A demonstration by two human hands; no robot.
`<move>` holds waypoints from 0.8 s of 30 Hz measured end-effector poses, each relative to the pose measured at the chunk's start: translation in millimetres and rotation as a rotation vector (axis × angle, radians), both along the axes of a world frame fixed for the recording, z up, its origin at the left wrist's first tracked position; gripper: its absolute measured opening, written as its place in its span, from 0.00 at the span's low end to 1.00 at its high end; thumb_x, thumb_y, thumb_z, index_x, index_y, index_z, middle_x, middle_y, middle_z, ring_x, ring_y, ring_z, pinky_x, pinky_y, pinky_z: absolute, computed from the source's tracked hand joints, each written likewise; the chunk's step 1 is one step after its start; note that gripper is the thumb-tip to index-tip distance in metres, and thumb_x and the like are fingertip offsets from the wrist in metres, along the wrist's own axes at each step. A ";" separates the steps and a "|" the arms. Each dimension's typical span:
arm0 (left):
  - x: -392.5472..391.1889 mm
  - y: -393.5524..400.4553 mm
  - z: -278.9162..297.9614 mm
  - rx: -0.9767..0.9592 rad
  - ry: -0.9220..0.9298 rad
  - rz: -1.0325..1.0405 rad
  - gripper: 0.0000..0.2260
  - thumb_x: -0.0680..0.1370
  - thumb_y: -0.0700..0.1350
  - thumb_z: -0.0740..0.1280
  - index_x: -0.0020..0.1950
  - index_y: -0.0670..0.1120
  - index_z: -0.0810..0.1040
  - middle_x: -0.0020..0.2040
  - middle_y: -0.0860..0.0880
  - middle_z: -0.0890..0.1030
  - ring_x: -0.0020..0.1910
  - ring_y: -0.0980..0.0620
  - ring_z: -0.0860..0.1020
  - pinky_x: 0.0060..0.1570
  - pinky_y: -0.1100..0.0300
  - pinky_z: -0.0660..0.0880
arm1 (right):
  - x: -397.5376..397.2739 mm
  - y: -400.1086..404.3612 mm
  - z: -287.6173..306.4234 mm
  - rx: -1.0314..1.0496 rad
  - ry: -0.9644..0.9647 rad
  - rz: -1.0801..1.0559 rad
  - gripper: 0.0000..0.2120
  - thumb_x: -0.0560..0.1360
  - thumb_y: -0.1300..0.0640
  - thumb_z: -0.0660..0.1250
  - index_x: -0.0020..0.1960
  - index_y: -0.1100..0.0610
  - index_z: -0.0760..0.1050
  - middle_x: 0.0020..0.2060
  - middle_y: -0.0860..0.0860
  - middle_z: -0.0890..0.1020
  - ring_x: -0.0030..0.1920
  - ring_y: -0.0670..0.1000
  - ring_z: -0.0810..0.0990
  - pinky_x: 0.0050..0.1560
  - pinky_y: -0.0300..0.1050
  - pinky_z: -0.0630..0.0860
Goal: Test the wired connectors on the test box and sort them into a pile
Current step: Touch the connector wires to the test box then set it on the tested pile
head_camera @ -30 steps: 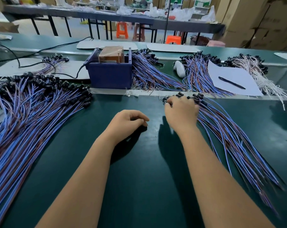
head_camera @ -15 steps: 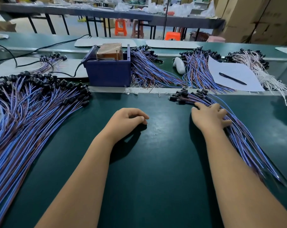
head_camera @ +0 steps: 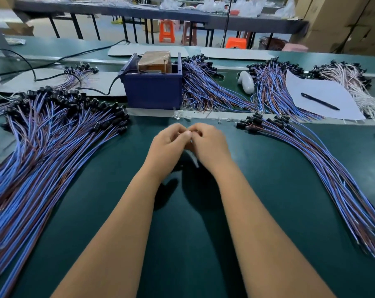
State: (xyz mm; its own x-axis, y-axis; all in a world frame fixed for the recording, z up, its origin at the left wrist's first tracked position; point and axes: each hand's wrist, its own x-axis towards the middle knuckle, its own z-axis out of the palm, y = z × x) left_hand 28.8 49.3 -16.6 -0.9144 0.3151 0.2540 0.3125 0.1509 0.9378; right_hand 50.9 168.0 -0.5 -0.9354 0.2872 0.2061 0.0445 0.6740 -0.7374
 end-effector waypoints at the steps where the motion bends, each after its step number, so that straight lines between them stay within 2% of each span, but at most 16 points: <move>1: -1.1 -1.0 1.7 0.095 -0.023 0.054 0.07 0.73 0.48 0.62 0.40 0.47 0.76 0.34 0.55 0.81 0.36 0.56 0.78 0.42 0.59 0.74 | -1.7 -11.2 1.9 -0.136 0.023 0.059 0.11 0.76 0.60 0.60 0.48 0.53 0.81 0.45 0.52 0.84 0.50 0.55 0.80 0.53 0.53 0.77; 3: -2.9 -3.4 4.3 0.197 -0.069 0.170 0.07 0.73 0.48 0.60 0.38 0.47 0.74 0.31 0.56 0.78 0.33 0.58 0.75 0.37 0.62 0.72 | -4.4 -26.0 0.2 -0.262 0.051 0.119 0.10 0.77 0.60 0.60 0.45 0.54 0.80 0.40 0.50 0.83 0.45 0.53 0.81 0.50 0.53 0.78; 5: -4.1 -6.1 4.6 0.140 -0.068 0.294 0.08 0.74 0.48 0.59 0.38 0.47 0.74 0.32 0.54 0.78 0.35 0.54 0.75 0.40 0.55 0.74 | -4.6 -31.8 -6.1 -0.242 0.058 0.149 0.12 0.79 0.58 0.61 0.39 0.53 0.78 0.35 0.47 0.80 0.39 0.48 0.78 0.43 0.50 0.74; 6: -4.4 -7.7 5.4 0.072 -0.039 0.359 0.08 0.74 0.49 0.59 0.39 0.48 0.75 0.34 0.53 0.79 0.37 0.52 0.77 0.44 0.50 0.75 | -4.5 -31.8 -9.6 -0.233 0.057 0.157 0.13 0.80 0.57 0.62 0.38 0.52 0.78 0.33 0.45 0.79 0.38 0.47 0.76 0.42 0.49 0.73; 8: -7.9 -14.6 9.3 -0.081 0.074 0.508 0.09 0.75 0.50 0.58 0.43 0.50 0.76 0.38 0.52 0.81 0.42 0.48 0.78 0.50 0.47 0.75 | -5.3 -28.2 -13.9 -0.259 0.058 0.156 0.09 0.79 0.59 0.62 0.44 0.54 0.81 0.37 0.46 0.79 0.43 0.49 0.78 0.47 0.46 0.74; 11: -21.0 -38.4 11.4 -0.418 0.187 0.735 0.09 0.76 0.48 0.59 0.51 0.49 0.76 0.50 0.50 0.80 0.51 0.45 0.74 0.52 0.50 0.67 | -5.6 -23.8 -15.8 -0.285 0.043 0.145 0.09 0.79 0.60 0.61 0.49 0.54 0.81 0.39 0.44 0.80 0.47 0.49 0.80 0.50 0.40 0.74; 13: -30.0 -56.5 7.8 -0.634 0.068 0.758 0.12 0.78 0.47 0.60 0.58 0.47 0.76 0.60 0.47 0.77 0.58 0.41 0.71 0.52 0.49 0.64 | -4.6 -25.4 -15.7 -0.254 0.026 0.156 0.09 0.79 0.59 0.61 0.49 0.53 0.81 0.39 0.42 0.80 0.46 0.47 0.78 0.45 0.33 0.72; 15: -32.0 -66.6 4.1 -0.724 -0.028 0.722 0.14 0.78 0.46 0.61 0.62 0.46 0.76 0.65 0.45 0.74 0.62 0.40 0.69 0.56 0.48 0.65 | -4.1 -26.9 -17.3 -0.202 0.014 0.165 0.10 0.79 0.58 0.61 0.50 0.53 0.81 0.45 0.44 0.81 0.49 0.46 0.77 0.48 0.36 0.71; 17: -31.1 -68.4 3.0 -0.712 -0.004 0.701 0.15 0.77 0.43 0.62 0.63 0.46 0.75 0.66 0.45 0.73 0.61 0.40 0.71 0.55 0.48 0.68 | -2.9 -27.9 -18.6 -0.161 0.012 0.172 0.10 0.79 0.58 0.60 0.51 0.53 0.81 0.50 0.47 0.81 0.52 0.48 0.77 0.53 0.41 0.71; 19: -30.6 -67.3 3.4 -0.703 0.031 0.692 0.16 0.76 0.39 0.62 0.64 0.45 0.74 0.65 0.44 0.73 0.57 0.39 0.73 0.51 0.48 0.70 | -2.0 -28.4 -19.3 -0.134 0.016 0.180 0.10 0.80 0.57 0.60 0.51 0.53 0.80 0.52 0.49 0.80 0.52 0.48 0.76 0.55 0.43 0.71; 24: -30.5 -69.2 2.9 -0.712 -0.023 0.740 0.19 0.76 0.34 0.59 0.67 0.43 0.70 0.64 0.38 0.70 0.50 0.41 0.68 0.46 0.49 0.67 | -0.8 -28.9 -18.5 -0.128 0.009 0.187 0.10 0.80 0.58 0.59 0.51 0.53 0.80 0.50 0.48 0.79 0.51 0.47 0.75 0.51 0.40 0.68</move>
State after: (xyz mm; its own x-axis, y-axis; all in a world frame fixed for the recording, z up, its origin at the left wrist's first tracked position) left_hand -1.6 -19.9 -13.7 -0.9431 -0.2591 0.2085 -0.1020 0.8221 0.5601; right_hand 50.1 139.1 -19.0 -0.9732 0.1334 0.1874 -0.0792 0.5705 -0.8175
